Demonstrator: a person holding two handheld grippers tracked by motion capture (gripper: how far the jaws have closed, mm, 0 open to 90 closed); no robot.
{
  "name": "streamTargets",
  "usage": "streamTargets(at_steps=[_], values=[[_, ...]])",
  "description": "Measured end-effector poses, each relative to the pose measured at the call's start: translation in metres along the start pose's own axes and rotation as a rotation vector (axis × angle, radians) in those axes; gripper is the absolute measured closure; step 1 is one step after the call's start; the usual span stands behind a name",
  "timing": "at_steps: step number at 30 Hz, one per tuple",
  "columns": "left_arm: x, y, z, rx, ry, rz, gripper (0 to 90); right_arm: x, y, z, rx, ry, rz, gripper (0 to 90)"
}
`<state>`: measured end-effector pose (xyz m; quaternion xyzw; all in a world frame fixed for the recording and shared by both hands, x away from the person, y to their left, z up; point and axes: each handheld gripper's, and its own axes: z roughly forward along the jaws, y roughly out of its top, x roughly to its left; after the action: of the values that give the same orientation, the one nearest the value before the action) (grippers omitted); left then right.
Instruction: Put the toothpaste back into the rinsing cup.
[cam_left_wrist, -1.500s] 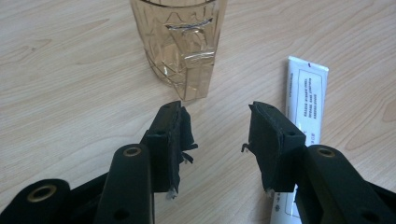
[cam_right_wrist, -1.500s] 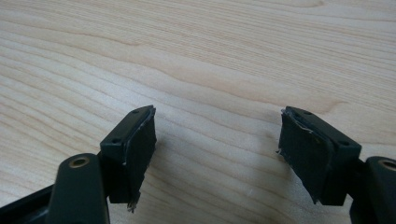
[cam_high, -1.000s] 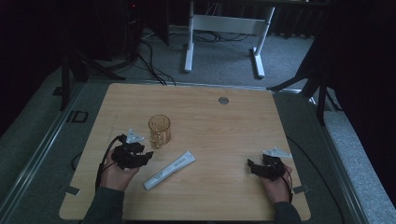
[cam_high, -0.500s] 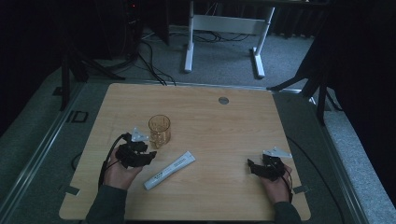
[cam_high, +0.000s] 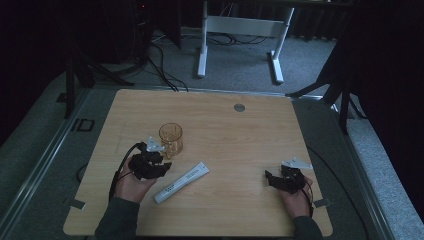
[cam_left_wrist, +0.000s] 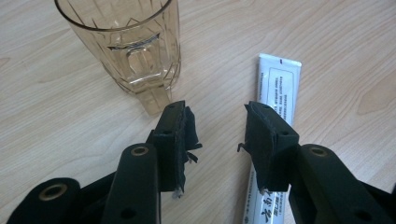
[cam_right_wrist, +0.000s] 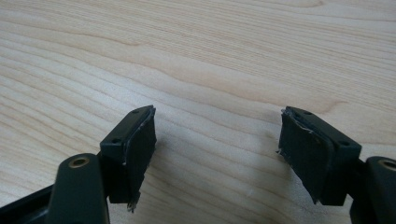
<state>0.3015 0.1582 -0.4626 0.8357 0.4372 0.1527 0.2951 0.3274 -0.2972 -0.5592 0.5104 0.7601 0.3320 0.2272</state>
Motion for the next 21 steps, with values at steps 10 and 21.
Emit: streamTargets(at_steps=[10, 21], values=[[-0.003, 0.005, 0.003, 0.026, 0.001, 0.017, 59.3, 0.000, 0.000, 0.000, 0.000, 0.000, 0.000, 27.1], [-0.010, 0.010, 0.008, 0.049, 0.001, 0.036, 59.0, 0.000, 0.000, 0.000, 0.000, 0.000, 0.000, 27.1]])
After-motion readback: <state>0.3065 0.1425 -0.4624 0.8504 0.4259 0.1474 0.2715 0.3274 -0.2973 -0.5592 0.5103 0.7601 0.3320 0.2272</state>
